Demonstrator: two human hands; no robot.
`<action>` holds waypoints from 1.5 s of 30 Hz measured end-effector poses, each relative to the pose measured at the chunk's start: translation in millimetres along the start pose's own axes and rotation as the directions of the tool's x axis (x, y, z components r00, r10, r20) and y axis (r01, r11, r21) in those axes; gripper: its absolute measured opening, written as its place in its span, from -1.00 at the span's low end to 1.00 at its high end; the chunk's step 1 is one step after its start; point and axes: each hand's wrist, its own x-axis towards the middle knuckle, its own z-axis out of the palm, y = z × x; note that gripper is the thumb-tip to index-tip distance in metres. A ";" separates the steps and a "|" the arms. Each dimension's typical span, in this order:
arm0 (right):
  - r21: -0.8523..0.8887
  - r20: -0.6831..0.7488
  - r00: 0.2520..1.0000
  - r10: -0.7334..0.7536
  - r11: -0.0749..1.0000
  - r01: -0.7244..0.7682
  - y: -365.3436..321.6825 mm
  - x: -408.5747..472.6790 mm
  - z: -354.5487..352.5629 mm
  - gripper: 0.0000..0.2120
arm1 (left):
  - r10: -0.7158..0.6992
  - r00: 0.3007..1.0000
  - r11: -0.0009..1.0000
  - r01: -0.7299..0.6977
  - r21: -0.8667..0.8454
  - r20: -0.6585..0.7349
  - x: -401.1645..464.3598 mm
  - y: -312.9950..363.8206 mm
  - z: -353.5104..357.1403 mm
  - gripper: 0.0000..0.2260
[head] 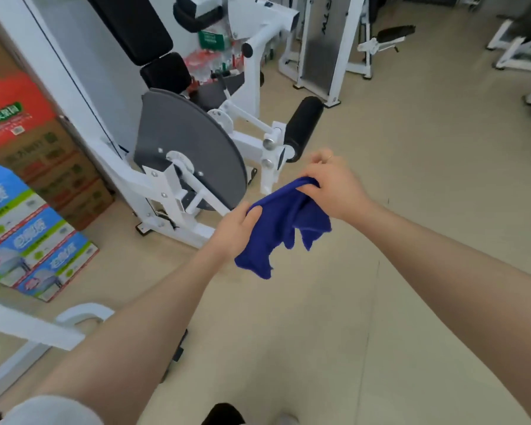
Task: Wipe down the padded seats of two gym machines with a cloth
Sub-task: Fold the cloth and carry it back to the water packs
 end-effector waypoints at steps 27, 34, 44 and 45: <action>0.525 0.317 0.897 0.308 0.730 -0.437 439.4 432.8 -119.2 -0.90 | -0.134 0.989 0.834 0.149 -0.531 0.067 622.4 274.8 211.7 -0.77; 0.620 0.445 0.885 0.139 0.665 -0.416 538.5 576.4 -126.7 -0.82 | -0.186 0.978 0.665 0.197 -0.721 0.096 784.0 306.2 244.5 -0.73; 0.511 0.587 0.792 -0.166 0.835 -0.204 662.5 802.1 -148.1 -0.65 | -0.137 0.988 0.748 0.057 -0.661 -0.070 995.0 352.3 232.0 -0.78; 0.493 0.632 0.750 -0.195 0.848 -0.194 670.7 823.4 -147.2 -0.65 | -0.146 0.985 0.758 0.052 -0.650 -0.092 1014.8 351.5 228.5 -0.79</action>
